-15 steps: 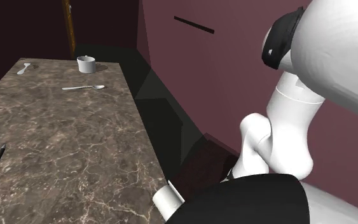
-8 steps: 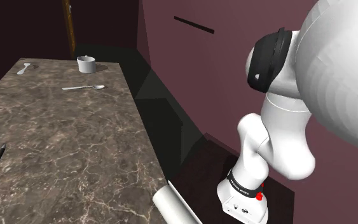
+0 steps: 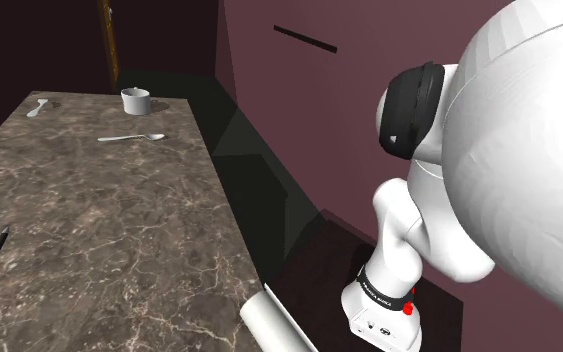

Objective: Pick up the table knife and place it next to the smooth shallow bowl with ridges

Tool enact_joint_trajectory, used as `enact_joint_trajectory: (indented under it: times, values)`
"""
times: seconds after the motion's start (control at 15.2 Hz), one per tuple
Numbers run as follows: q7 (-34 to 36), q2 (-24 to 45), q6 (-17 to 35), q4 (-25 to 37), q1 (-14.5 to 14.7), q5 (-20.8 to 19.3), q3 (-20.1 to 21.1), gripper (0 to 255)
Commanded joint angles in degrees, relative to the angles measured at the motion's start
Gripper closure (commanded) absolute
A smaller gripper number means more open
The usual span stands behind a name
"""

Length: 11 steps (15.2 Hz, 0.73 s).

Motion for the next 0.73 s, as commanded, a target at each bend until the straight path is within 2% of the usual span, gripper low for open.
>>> enact_joint_trajectory:
  times: [0.0,0.66]
  values:
    - [0.11,0.10,1.47,-1.39,-0.22,-0.19,-0.13,255]
    - [1.61,2.87,7.74,-5.44,0.21,-2.36,-1.31,255]
